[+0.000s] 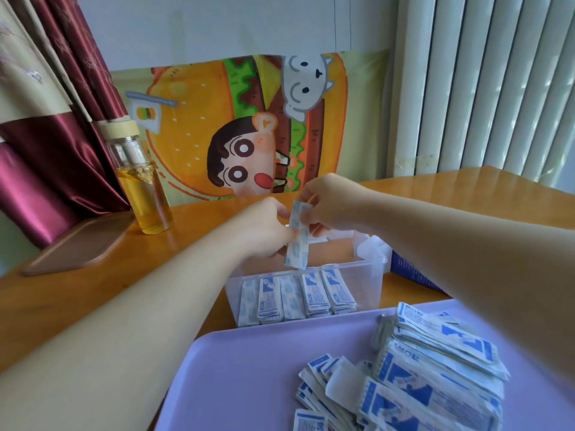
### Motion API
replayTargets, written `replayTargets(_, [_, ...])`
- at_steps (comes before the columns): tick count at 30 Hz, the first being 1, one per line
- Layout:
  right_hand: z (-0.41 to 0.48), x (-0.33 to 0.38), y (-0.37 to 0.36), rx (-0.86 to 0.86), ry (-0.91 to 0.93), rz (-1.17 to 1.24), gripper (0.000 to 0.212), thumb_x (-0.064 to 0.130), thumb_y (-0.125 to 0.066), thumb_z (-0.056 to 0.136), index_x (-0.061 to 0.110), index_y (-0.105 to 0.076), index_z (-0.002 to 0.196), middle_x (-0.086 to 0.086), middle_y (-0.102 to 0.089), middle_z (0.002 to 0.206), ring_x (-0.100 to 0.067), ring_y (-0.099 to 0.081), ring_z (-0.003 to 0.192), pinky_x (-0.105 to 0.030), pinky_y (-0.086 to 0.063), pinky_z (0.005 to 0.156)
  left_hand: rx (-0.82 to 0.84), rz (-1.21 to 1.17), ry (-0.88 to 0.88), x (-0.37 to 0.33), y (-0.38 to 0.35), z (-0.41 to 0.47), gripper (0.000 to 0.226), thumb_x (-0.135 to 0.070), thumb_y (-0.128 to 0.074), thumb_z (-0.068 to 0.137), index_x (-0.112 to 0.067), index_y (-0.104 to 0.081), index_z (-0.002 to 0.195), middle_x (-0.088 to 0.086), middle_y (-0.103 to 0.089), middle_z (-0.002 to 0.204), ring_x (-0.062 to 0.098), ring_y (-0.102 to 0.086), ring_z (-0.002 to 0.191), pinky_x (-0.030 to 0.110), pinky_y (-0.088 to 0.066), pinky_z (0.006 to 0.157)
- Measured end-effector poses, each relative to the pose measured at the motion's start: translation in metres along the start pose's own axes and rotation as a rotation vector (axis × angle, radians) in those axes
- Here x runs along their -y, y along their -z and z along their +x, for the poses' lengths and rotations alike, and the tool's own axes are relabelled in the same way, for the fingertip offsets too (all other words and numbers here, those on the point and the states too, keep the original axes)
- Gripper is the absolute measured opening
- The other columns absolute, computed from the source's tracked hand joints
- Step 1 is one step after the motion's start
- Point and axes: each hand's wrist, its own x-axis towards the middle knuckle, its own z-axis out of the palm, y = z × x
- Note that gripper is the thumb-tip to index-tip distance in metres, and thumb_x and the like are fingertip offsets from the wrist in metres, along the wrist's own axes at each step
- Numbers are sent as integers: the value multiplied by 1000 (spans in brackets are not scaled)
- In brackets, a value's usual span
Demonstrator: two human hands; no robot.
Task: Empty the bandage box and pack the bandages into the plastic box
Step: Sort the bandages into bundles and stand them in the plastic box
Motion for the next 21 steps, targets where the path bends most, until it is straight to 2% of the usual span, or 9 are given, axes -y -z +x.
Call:
replayTargets(3, [9,0,-14,69,-35,-9,17,-2,-59,86,6,-62,102,-12,-68,88,-23,-69,73,-29,-59,67,-7,35,68,9,-1,4,36,-28,-58,91,-16,-40,119,6,-68,93,15,-66,74,34,-53,70])
replayTargets(5, [14,1,-25,111,-60,40,14,-2,-59,87,8,-62,97,-11,-67,83,-20,-67,67,-24,-58,62,-17,137,59,18,2,2,27,-33,-55,92,-17,-43,109,2,-66,91,13,-63,74,31,-49,64])
replayTargets(7, [19,3,-35,151,-85,113,14,-4,-59,86,7,-62,95,-11,-65,79,-20,-66,65,-29,-59,69,-36,304,7,27,6,-1,8,-30,-51,93,-23,-48,94,-1,-62,89,12,-58,75,28,-43,56])
replayTargets(8, [21,5,-40,173,-93,136,14,-4,-58,86,7,-61,94,-11,-65,77,-20,-65,65,-32,-59,74,-42,387,-11,32,9,-3,6,-26,-49,94,-25,-49,88,-3,-60,87,11,-55,73,27,-40,54])
replayTargets(11, [25,10,-52,253,-112,191,16,-6,-58,86,8,-58,93,-10,-63,74,-20,-64,64,-33,-58,78,-86,525,-36,43,16,-9,15,-20,-46,91,-30,-54,83,-7,-58,85,11,-53,78,30,-45,61])
replayTargets(14, [28,14,-65,333,-123,155,19,-4,-60,86,11,-58,99,-7,-61,75,-15,-61,62,-24,-57,68,-63,535,-47,52,23,-17,26,-17,-43,89,-36,-58,79,-9,-56,91,13,-44,94,30,-38,70])
replayTargets(16, [27,16,-73,354,-113,91,20,-2,-59,87,9,-61,102,-5,-59,75,-13,-59,63,-17,-54,60,6,544,-49,48,26,-24,30,-15,-42,90,-36,-63,85,-4,-58,99,16,-47,102,27,-38,74])
replayTargets(18, [29,18,-79,365,-102,52,19,-3,-58,87,6,-63,103,-5,-58,74,-14,-61,65,-17,-53,58,70,596,-46,41,28,-31,28,-16,-41,93,-22,-67,102,2,-61,107,21,-52,106,24,-38,76])
replayTargets(21, [30,21,-83,386,-90,-61,21,2,-58,88,1,-64,107,-8,-64,80,-23,-68,83,-25,-55,73,107,662,-41,33,29,-36,33,-16,-37,96,-13,-63,117,5,-59,120,20,-48,116,25,-32,85])
